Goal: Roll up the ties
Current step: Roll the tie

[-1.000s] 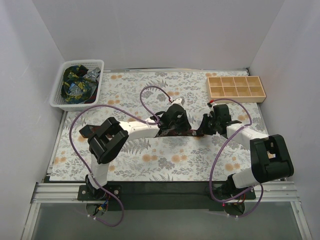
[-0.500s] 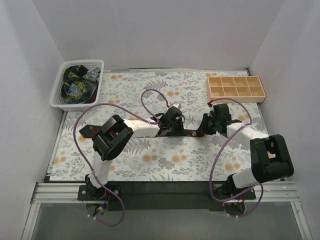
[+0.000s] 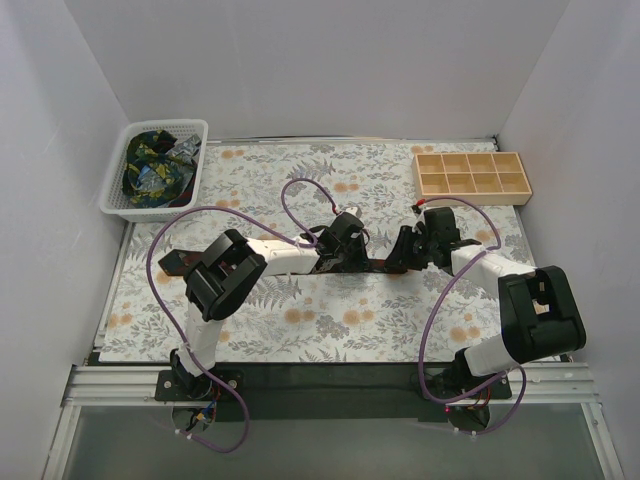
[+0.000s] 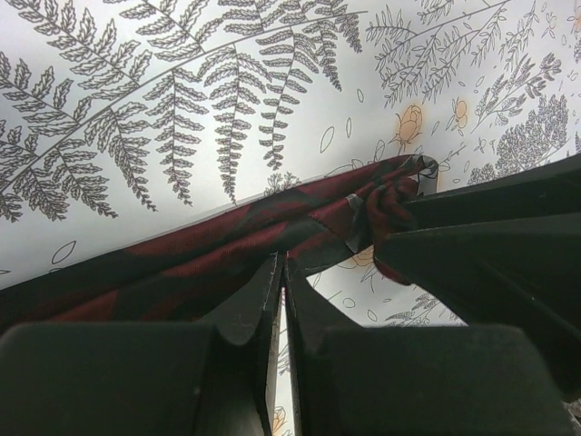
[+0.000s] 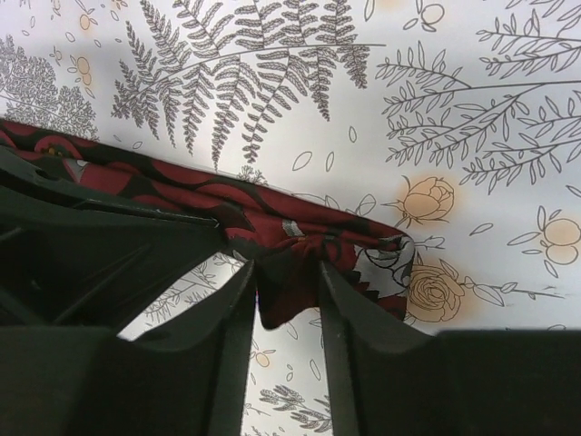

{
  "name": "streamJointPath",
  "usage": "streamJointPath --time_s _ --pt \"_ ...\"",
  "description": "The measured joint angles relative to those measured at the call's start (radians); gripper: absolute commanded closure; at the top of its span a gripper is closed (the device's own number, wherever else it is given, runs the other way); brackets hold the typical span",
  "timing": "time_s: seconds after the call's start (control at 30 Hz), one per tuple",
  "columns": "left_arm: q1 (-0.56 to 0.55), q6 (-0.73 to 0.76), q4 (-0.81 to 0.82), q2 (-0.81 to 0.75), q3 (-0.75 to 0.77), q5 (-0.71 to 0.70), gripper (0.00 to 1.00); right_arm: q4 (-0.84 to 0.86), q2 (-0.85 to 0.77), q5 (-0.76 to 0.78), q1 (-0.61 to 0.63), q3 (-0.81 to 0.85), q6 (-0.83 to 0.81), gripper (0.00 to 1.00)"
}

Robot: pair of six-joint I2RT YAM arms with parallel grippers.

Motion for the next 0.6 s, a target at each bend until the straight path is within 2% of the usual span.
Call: streamJointPath --time_s 0.07,0.3,0.47,0.6 --pt "0.000 -0.002 0.000 0.000 0.000 0.002 0.94 0.006 0.000 -0.007 0.000 0.000 0.012 0.60" --pt "0.000 -0.009 0.000 0.000 0.000 0.006 0.93 0.064 -0.002 -0.026 0.001 -0.010 0.038 0.60" --pt "0.000 -0.016 0.000 0.000 0.000 0.007 0.92 0.098 -0.006 -0.028 0.001 -0.031 0.060 0.62" --pt "0.000 -0.028 0.000 0.000 0.000 0.014 0.89 0.131 -0.005 -0.029 0.001 -0.040 0.076 0.67"
